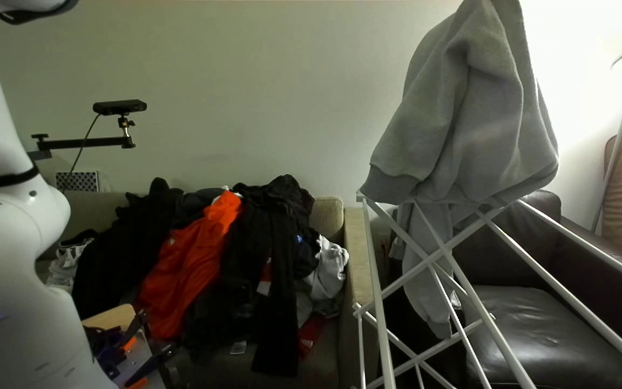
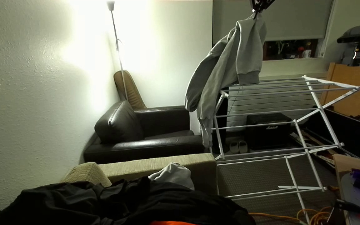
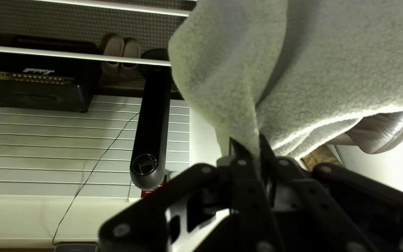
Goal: Put the white jersey on the cloth hanger
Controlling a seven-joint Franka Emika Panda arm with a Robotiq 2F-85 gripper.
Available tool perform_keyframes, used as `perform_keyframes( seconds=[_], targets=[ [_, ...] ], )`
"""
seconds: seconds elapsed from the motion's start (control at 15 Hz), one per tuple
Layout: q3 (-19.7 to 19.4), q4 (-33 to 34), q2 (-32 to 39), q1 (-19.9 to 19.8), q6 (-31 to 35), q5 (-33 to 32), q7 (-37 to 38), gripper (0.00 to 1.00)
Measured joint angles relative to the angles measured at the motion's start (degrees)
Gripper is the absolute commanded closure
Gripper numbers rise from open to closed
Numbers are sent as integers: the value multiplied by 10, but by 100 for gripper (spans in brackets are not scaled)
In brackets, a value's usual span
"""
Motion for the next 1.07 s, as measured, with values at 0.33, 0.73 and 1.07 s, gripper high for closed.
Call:
perform_keyframes(
  seconds=[0.33, 0.73, 1.07],
  targets=[
    [0, -50, -28, 0, 1, -51, 16, 97],
    [-5, -89, -47, 0, 5, -90, 53, 97],
    [-12, -110, -51, 0, 15, -98, 94, 97]
  ],
)
